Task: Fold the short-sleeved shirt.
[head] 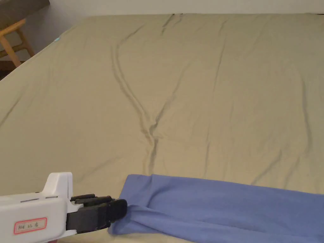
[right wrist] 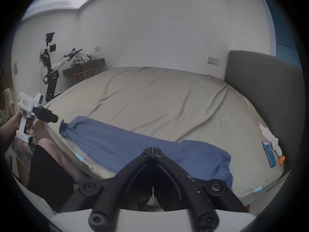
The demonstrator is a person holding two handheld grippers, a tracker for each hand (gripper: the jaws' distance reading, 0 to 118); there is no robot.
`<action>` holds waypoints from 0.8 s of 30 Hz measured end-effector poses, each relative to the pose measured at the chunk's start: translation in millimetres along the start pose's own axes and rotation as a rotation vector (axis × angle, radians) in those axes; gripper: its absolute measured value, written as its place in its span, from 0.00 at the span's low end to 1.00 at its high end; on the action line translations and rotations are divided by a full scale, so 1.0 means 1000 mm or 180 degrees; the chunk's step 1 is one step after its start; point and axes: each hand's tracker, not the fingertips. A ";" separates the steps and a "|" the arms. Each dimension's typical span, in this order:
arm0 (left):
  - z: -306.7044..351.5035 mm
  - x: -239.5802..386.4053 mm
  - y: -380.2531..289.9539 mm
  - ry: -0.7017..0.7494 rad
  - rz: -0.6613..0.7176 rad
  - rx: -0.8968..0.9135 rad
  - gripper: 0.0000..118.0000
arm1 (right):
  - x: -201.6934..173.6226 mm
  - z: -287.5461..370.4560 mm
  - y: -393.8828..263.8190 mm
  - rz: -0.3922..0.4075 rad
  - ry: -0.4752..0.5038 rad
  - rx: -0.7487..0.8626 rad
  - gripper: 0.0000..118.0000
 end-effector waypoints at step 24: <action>-0.119 -0.007 0.011 -0.0269 0.0121 -0.0770 0.11 | -0.033 -0.048 0.011 0.0080 0.0176 -0.0344 0.01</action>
